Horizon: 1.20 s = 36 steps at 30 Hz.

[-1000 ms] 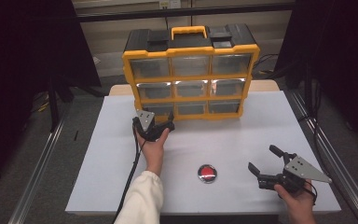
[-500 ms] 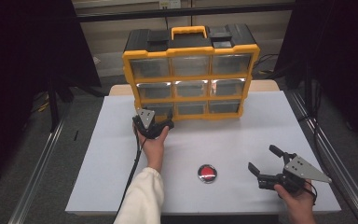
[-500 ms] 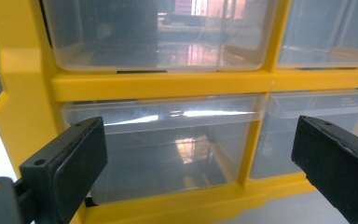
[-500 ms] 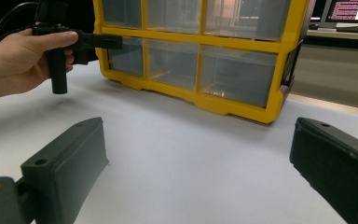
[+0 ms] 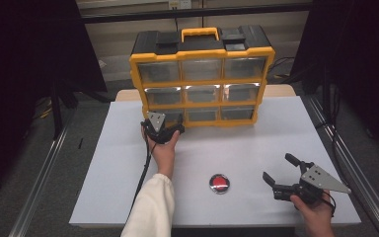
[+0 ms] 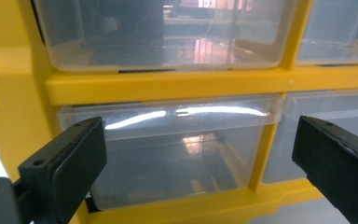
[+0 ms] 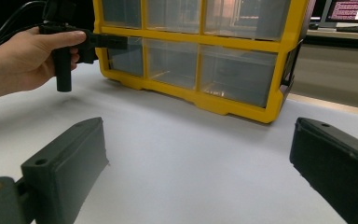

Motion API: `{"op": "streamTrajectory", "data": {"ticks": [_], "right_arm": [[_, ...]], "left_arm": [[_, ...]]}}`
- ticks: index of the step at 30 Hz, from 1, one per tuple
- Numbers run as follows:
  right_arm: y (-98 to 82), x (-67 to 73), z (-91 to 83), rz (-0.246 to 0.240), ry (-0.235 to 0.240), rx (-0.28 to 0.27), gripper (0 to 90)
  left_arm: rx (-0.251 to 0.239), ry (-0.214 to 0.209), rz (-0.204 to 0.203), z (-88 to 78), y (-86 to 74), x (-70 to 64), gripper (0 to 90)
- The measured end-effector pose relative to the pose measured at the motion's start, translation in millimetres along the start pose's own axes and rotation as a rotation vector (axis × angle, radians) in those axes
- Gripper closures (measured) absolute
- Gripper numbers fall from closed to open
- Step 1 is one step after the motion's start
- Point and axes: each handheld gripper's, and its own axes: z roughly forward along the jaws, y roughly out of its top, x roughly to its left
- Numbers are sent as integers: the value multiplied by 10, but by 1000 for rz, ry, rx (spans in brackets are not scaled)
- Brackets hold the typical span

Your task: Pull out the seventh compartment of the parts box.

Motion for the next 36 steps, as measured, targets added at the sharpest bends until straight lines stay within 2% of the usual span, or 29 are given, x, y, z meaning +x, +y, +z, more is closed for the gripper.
{"op": "streamTrajectory", "data": {"ticks": [4,6,7,9,11,12,13,17,18,21,23,24,26,28,31,32,34,36], "right_arm": [[0,-1,-1,-1,0,2,34],[0,0,1,-2,-1,0,34],[-1,-1,4,-5,0,-2,35],[-2,-1,4,-4,1,-2,35],[-1,-1,4,-4,-1,1,35],[-2,-1,5,-5,1,-1,35],[-2,1,6,-6,0,-2,35],[-2,0,4,-8,-3,3,36],[-2,0,5,-7,0,0,36],[-1,-1,2,-7,1,-2,37],[-1,-3,2,-7,1,-1,37],[-1,-2,2,-7,1,-1,37],[-1,-1,2,-7,1,-1,40],[0,-1,3,-8,2,-1,41],[0,-1,1,-8,1,-1,40],[1,-1,1,-7,1,-2,40],[1,-1,1,-9,2,-2,41],[1,-1,0,-9,2,-2,41]], "left_arm": [[-2,8,4,0,2,-3,30],[0,9,14,-2,2,-6,30],[2,17,33,-13,4,-12,30],[4,20,35,-12,5,-14,30],[13,59,50,-29,15,-31,31],[13,59,50,-29,15,-31,31],[0,51,71,-31,21,-34,32],[-15,67,78,-35,22,-57,38],[-1,92,100,-45,25,-67,40],[-13,90,118,-40,21,-74,45],[-19,95,163,-48,30,-74,51],[-19,95,163,-48,30,-74,55],[-25,113,201,-52,31,-81,60],[-22,120,209,-55,30,-86,61],[-23,124,276,-64,34,-98,66],[-18,125,291,-70,39,-100,71],[-24,130,297,-69,38,-106,73],[-31,131,347,-71,41,-110,85]]}}
